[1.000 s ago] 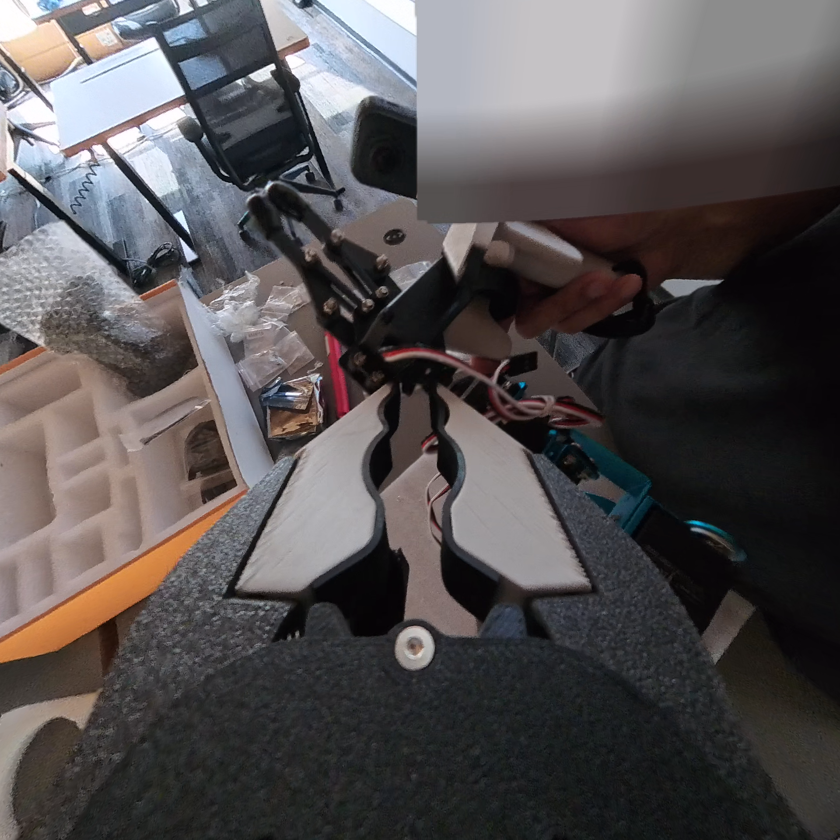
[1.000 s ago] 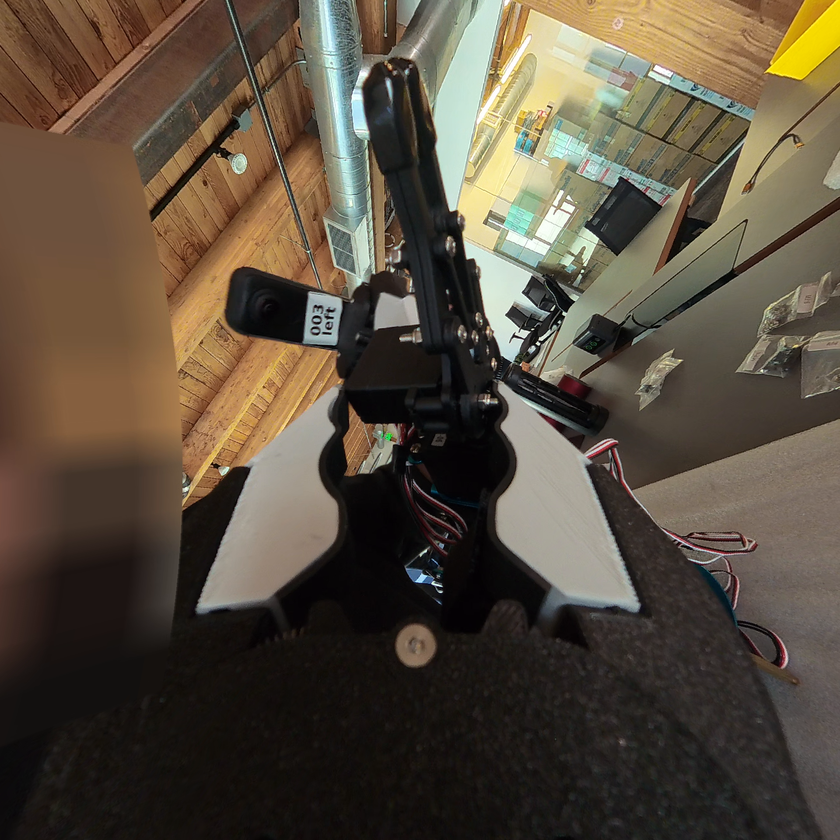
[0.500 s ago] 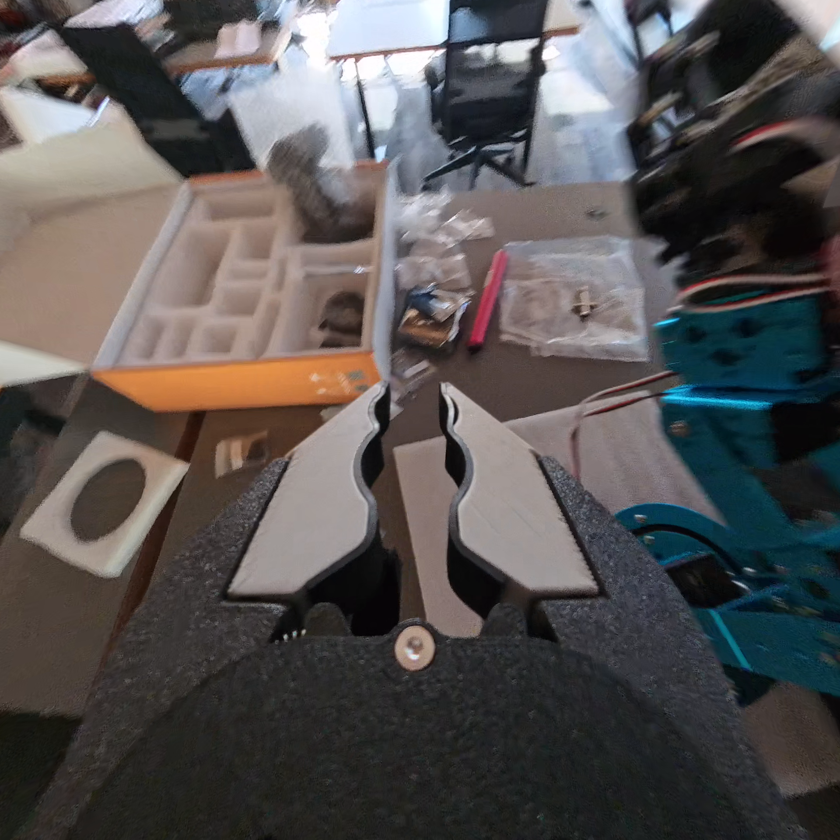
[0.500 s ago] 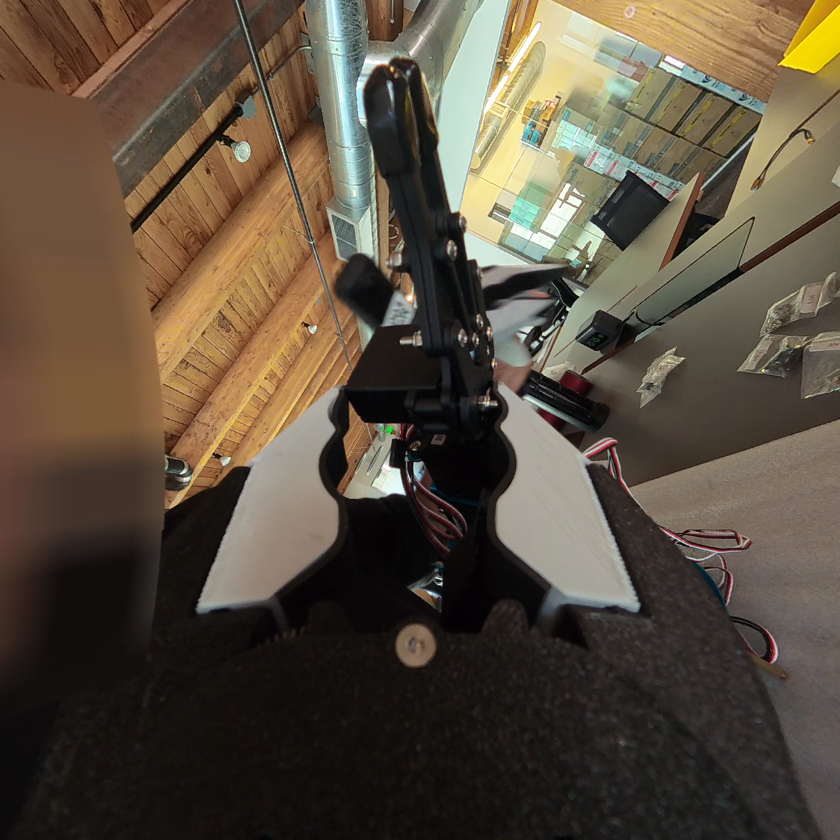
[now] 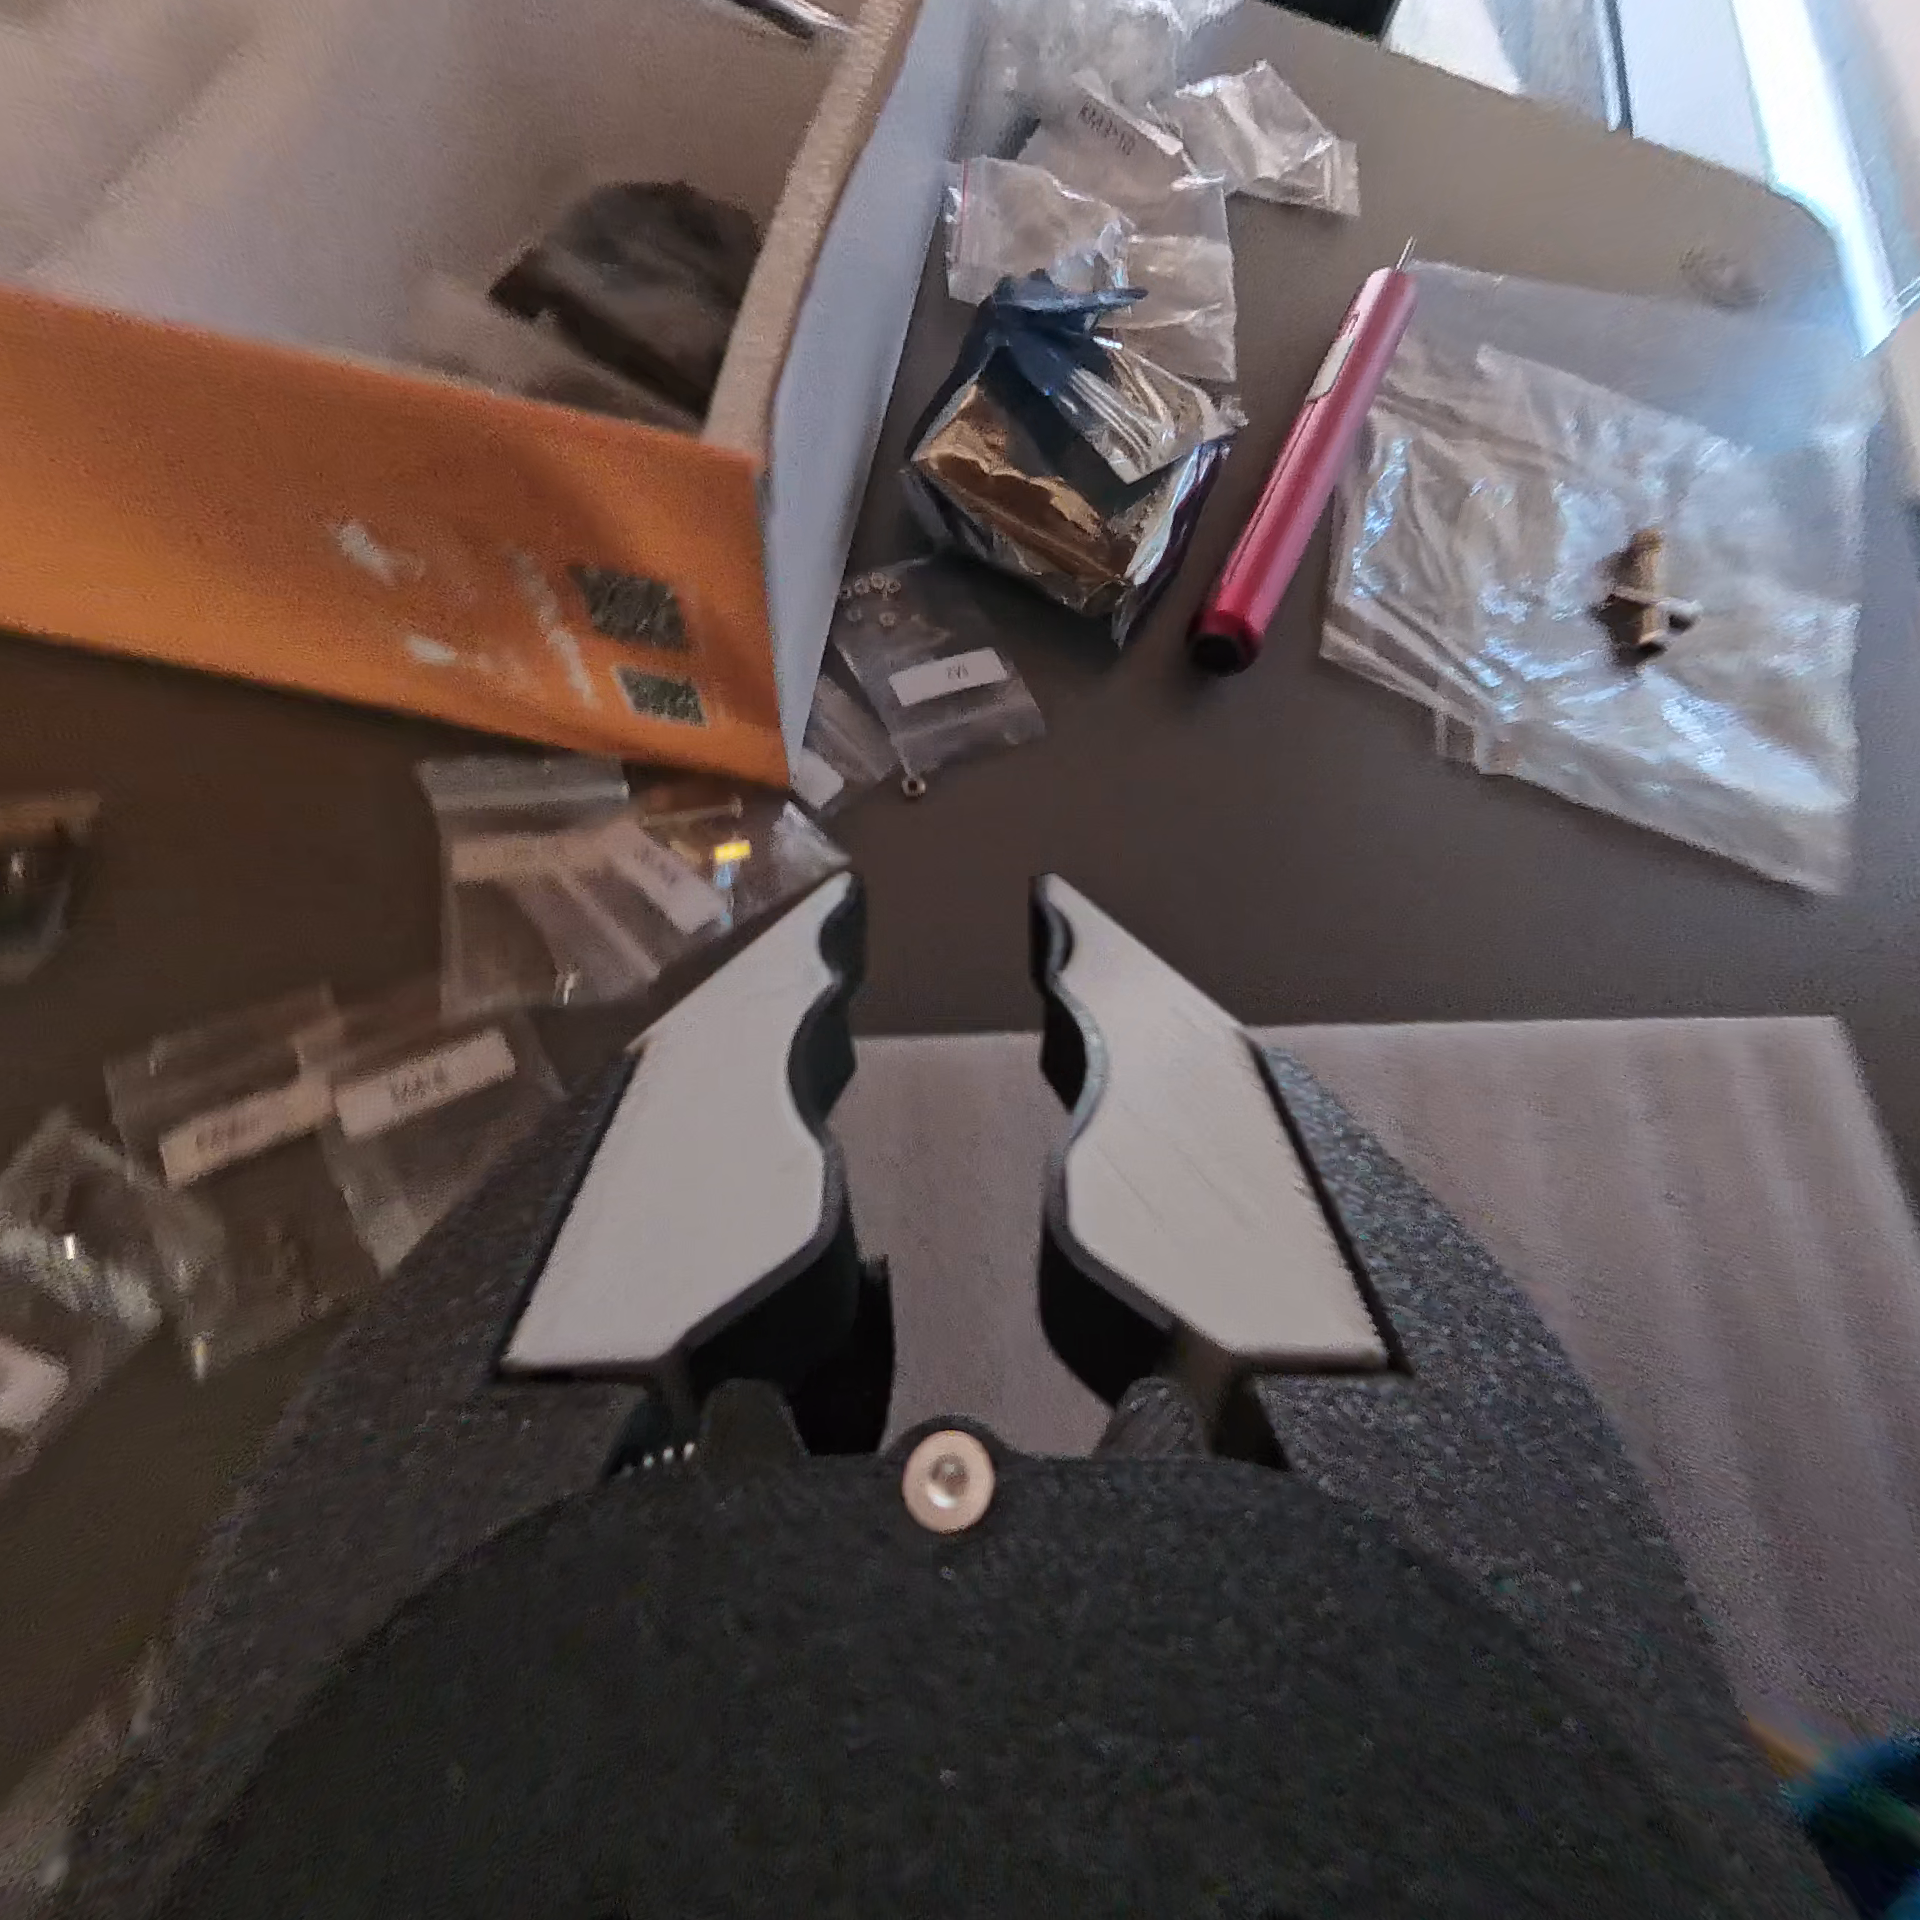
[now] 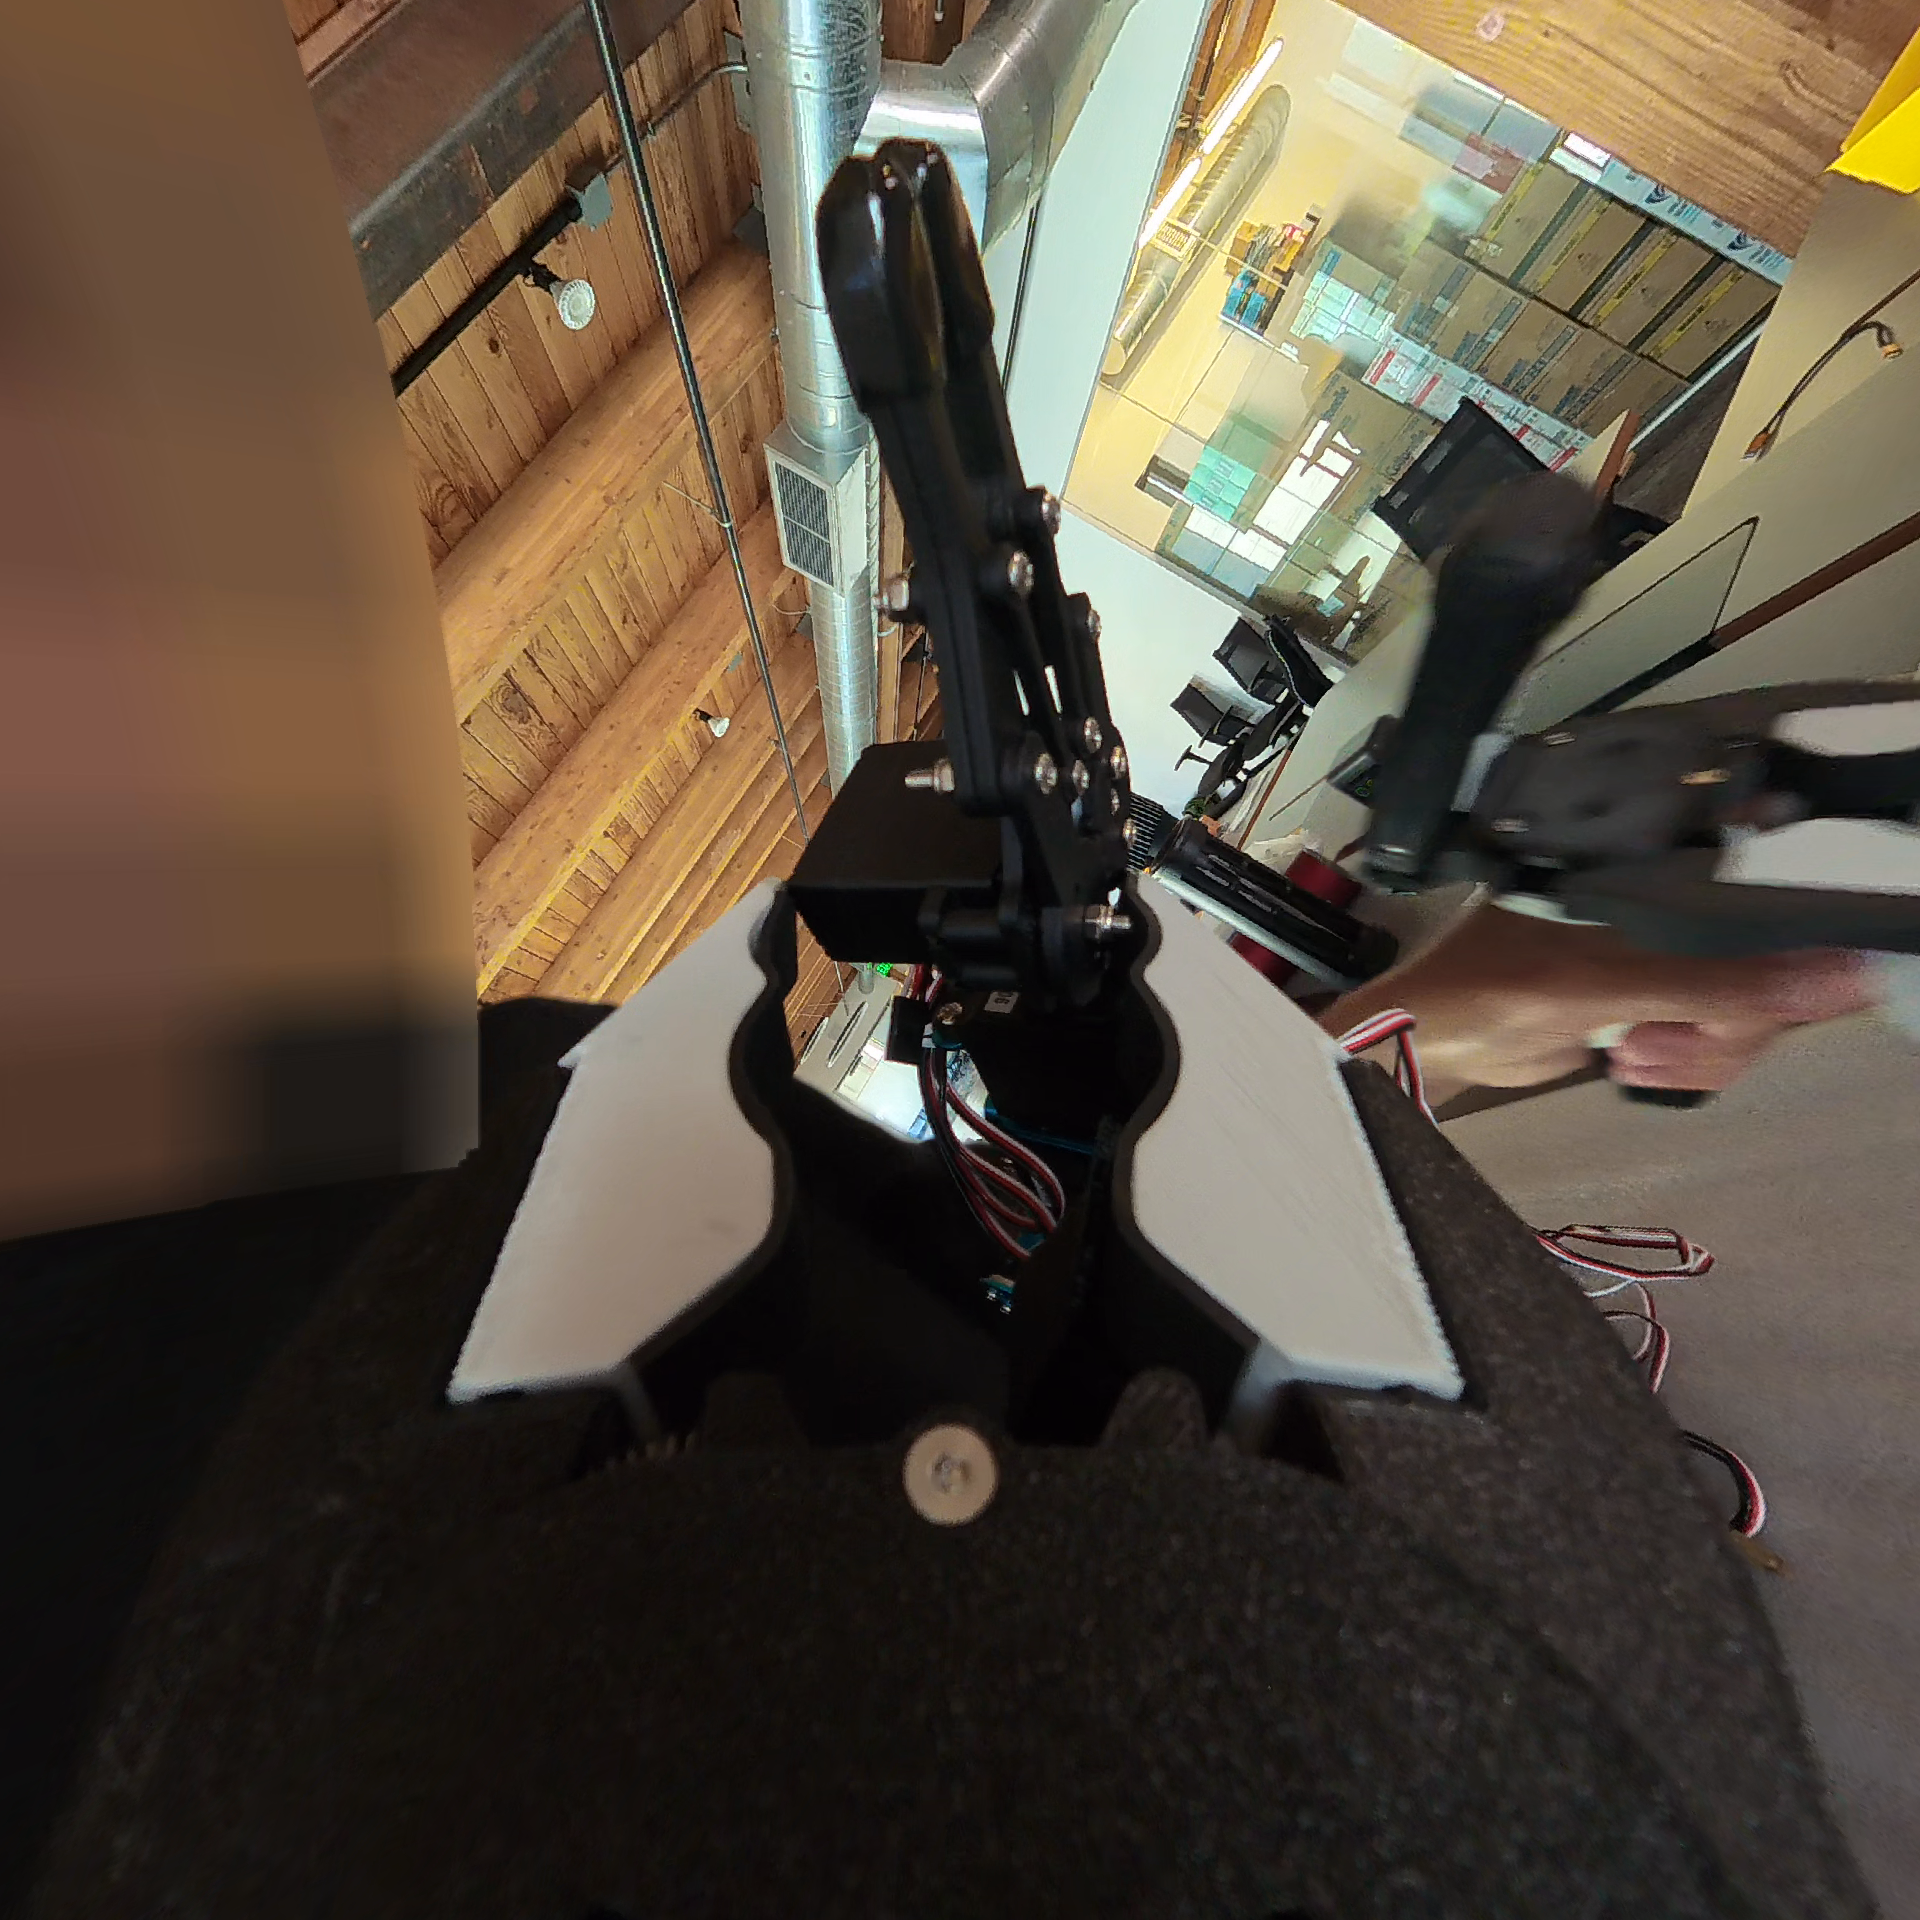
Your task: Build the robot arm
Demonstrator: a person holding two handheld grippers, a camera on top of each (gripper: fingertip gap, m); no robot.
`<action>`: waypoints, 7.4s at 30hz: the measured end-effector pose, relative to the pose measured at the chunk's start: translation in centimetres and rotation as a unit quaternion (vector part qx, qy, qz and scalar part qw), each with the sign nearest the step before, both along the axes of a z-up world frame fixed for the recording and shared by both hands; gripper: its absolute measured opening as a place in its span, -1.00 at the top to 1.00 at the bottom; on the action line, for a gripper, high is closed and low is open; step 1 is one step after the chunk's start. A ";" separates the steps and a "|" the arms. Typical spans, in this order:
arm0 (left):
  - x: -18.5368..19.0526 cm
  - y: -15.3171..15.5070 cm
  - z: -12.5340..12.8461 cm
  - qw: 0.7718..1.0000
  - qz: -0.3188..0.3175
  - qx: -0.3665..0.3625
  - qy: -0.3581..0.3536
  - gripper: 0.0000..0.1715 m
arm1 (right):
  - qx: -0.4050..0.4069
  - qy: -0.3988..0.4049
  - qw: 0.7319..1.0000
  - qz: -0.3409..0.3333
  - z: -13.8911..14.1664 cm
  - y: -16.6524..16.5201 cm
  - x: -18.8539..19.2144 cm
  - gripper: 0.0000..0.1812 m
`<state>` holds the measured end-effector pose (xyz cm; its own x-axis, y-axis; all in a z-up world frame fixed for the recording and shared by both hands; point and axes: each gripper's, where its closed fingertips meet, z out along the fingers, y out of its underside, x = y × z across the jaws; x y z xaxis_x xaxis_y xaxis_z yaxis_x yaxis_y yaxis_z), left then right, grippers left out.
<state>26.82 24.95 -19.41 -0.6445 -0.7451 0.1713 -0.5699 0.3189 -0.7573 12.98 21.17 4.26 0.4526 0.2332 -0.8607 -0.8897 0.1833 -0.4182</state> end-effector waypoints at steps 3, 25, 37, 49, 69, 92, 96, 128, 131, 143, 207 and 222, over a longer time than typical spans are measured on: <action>1.6 -1.8 -1.4 0.998 -0.033 0.040 -0.021 0.70 | -0.002 -0.003 1.000 -0.001 0.0 -0.1 -0.2 0.33; 3.2 -2.9 -3.8 0.984 -0.129 0.125 0.010 0.82 | -0.003 0.008 1.000 0.004 -0.2 -0.4 0.1 0.33; 2.3 -2.3 -2.7 0.987 -0.116 0.109 -0.010 0.95 | -0.002 0.009 1.000 0.007 -0.1 -0.3 0.1 0.33; -7.2 -1.2 18.9 0.969 -0.129 -0.120 -0.173 0.95 | 0.011 0.014 1.000 0.006 -0.1 -0.4 0.2 0.32; -14.7 -3.3 23.8 0.948 -0.187 -0.135 -0.219 1.00 | 0.013 0.013 1.000 0.024 0.7 0.7 -0.4 0.32; -8.3 22.9 5.6 0.973 0.216 0.084 -0.002 0.71 | 0.021 0.021 0.999 0.033 0.4 0.3 -0.1 0.32; -12.5 29.5 2.6 0.932 0.342 0.117 0.040 0.70 | 0.022 0.022 0.999 0.036 0.4 0.5 0.0 0.32; -5.5 32.0 -3.9 0.955 0.251 0.130 0.089 0.92 | 0.018 0.028 0.999 0.037 0.4 0.2 0.0 0.32; -5.8 32.2 -3.8 0.954 0.252 0.129 0.097 0.91 | 0.018 0.028 0.999 0.036 0.4 0.3 0.0 0.32; -6.2 32.5 -3.9 0.955 0.235 0.137 0.119 0.83 | 0.019 0.031 0.999 0.037 0.3 0.3 0.1 0.32; -3.9 20.0 -3.9 0.958 -0.127 0.244 0.074 0.94 | 0.016 0.033 0.998 0.058 0.1 0.3 0.6 0.27; -7.6 10.0 13.2 0.964 -0.164 0.155 -0.144 0.95 | 0.016 0.024 0.998 0.062 0.2 0.4 0.3 0.28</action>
